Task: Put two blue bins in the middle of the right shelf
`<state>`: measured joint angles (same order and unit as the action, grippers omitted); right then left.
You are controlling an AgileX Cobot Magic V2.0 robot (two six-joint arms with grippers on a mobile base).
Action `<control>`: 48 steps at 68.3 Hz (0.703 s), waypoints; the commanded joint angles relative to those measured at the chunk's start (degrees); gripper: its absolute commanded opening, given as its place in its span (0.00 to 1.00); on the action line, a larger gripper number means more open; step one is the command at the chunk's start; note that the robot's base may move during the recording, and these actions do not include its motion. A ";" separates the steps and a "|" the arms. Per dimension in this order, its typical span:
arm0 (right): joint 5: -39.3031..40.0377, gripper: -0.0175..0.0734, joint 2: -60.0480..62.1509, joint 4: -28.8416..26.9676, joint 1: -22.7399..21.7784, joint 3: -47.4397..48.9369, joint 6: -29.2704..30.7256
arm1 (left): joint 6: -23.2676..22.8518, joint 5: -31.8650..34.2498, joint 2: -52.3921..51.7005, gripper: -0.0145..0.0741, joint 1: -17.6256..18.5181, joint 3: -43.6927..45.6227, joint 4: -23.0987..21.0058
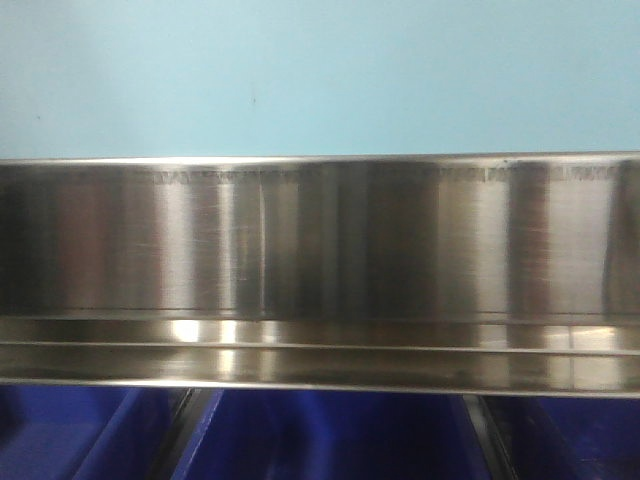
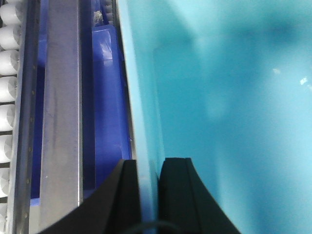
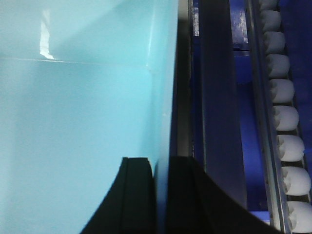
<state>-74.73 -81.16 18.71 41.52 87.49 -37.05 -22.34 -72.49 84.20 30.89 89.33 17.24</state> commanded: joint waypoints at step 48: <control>4.77 0.01 0.09 -1.50 0.89 0.20 -1.45 | -0.32 6.28 0.20 0.04 0.64 -2.57 -3.62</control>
<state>-74.95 -81.29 18.96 41.52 87.26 -37.84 -23.15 -69.76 84.47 30.89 86.93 17.11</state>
